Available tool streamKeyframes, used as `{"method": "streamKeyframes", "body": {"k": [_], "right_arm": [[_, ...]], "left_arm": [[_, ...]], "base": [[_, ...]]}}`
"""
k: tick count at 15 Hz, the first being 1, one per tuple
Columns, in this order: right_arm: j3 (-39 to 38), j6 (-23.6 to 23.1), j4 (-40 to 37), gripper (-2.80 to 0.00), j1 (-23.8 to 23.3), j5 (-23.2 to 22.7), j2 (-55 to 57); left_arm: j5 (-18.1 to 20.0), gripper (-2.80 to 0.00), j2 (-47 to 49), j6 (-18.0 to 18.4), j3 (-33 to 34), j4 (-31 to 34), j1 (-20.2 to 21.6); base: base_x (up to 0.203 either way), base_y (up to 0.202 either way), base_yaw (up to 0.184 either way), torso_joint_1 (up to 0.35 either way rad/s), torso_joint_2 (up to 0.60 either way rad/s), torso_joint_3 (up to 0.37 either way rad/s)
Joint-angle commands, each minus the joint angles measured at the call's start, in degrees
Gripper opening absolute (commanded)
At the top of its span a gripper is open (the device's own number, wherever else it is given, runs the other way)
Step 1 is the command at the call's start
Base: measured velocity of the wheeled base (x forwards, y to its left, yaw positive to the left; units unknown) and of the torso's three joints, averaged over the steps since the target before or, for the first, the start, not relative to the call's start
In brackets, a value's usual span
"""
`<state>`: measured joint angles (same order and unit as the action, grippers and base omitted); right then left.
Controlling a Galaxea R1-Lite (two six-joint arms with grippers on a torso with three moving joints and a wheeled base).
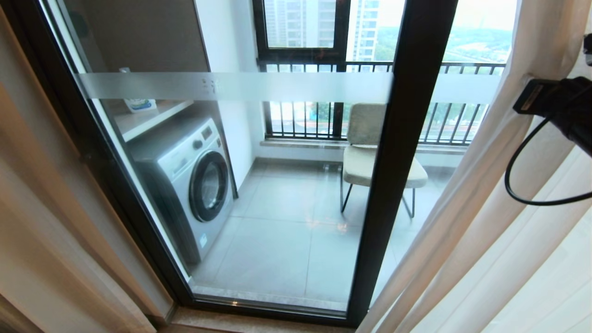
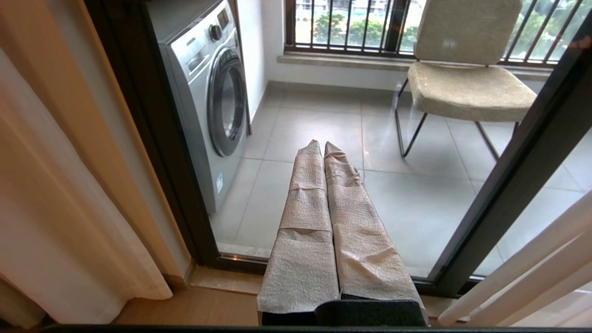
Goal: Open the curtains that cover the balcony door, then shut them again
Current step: Pull the inner curtains open on both sides
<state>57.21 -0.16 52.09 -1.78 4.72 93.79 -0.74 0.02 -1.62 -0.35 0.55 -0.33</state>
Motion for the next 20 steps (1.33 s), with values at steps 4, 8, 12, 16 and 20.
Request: {"method": "streamKeyframes", "body": {"k": [4,8,12,16,20], "right_arm": [[-0.06,-0.02,0.2,-2.8,0.02,0.03,-0.02],[-0.08,-0.02,0.2,-2.8,-0.07,0.03,-0.26],[-0.08,-0.02,0.12,-2.8,-0.43,0.03,-0.37],[-0.08,-0.02,0.12,-2.8,-0.94,0.03,-0.37],[-0.21,-0.02,0.12,-2.8,-0.91,0.03,-0.28]], "left_arm": [[-0.05,-2.8,-0.02,-0.05,0.0,-0.02,-0.02],[-0.05,-2.8,-0.02,-0.05,0.0,-0.02,-0.02],[-0.05,-2.8,-0.02,-0.02,0.0,-0.02,-0.02],[-0.05,-2.8,-0.02,-0.05,0.0,-0.02,-0.02],[-0.05,-2.8,-0.02,-0.05,0.0,-0.02,-0.02]], "base": [[0.0,-0.191,0.003,0.001,0.0,0.003],[0.0,-0.193,0.003,0.004,0.0,0.002],[0.0,-0.191,0.003,0.001,0.0,0.004],[0.0,-0.192,0.001,0.002,0.01,0.002],[0.0,-0.192,0.002,0.004,0.0,0.004]]}}
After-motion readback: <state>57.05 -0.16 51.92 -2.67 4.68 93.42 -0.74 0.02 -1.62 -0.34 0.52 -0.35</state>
